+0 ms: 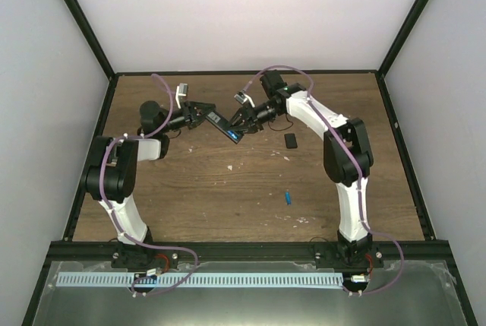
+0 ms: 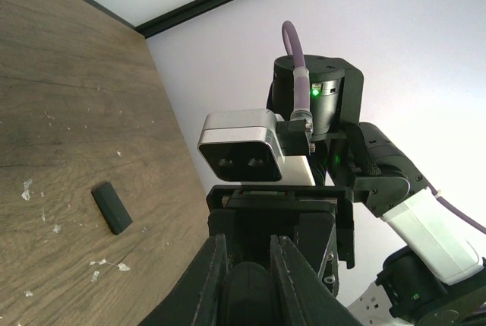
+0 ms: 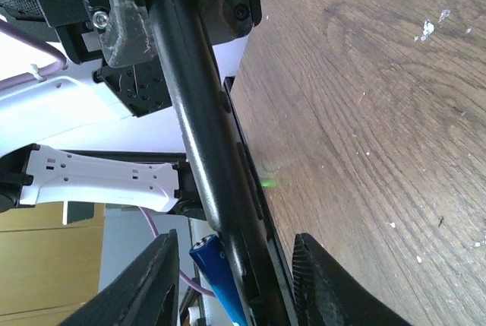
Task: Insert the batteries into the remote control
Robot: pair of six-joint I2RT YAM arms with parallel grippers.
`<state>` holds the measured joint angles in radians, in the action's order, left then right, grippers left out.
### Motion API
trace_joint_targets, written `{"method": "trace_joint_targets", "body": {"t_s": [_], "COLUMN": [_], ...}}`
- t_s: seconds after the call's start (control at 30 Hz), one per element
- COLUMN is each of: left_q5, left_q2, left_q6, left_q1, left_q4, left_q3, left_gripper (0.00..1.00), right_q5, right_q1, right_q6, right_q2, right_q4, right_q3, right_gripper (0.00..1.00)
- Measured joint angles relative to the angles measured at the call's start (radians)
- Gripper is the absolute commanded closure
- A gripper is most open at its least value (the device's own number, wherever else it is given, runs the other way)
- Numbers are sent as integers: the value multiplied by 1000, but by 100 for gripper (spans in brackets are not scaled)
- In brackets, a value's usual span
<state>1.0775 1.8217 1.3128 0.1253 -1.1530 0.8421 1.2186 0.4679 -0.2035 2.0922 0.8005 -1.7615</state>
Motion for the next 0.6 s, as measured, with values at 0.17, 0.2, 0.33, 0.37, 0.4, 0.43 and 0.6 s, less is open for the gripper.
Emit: {"method": "trace_joint_targets", "body": {"t_s": [0.17, 0.2, 0.33, 0.37, 0.4, 0.43, 0.6], "left_q5": [0, 0, 0, 0, 0, 0, 0], "left_q2": [-3, -4, -9, -9, -9, -9, -9], "left_q6": [-12, -13, -19, -19, -19, -18, -1], "left_q1": [0, 0, 0, 0, 0, 0, 0], "left_q4": [15, 19, 24, 24, 24, 24, 11], "left_q3": [0, 0, 0, 0, 0, 0, 0], "left_gripper": [100, 100, 100, 100, 100, 100, 100], "right_q5": [0, 0, 0, 0, -1, 0, 4], "right_q1": [0, 0, 0, 0, 0, 0, 0], "right_q6": [-9, -11, -19, -18, -17, -14, 13], "right_q2": [8, 9, 9, 9, 9, 9, 9], "right_q4": [0, 0, 0, 0, 0, 0, 1], "right_q3": [-7, -7, -7, -7, -7, -7, -7], "right_gripper": [68, 69, 70, 71, 72, 72, 75]}}
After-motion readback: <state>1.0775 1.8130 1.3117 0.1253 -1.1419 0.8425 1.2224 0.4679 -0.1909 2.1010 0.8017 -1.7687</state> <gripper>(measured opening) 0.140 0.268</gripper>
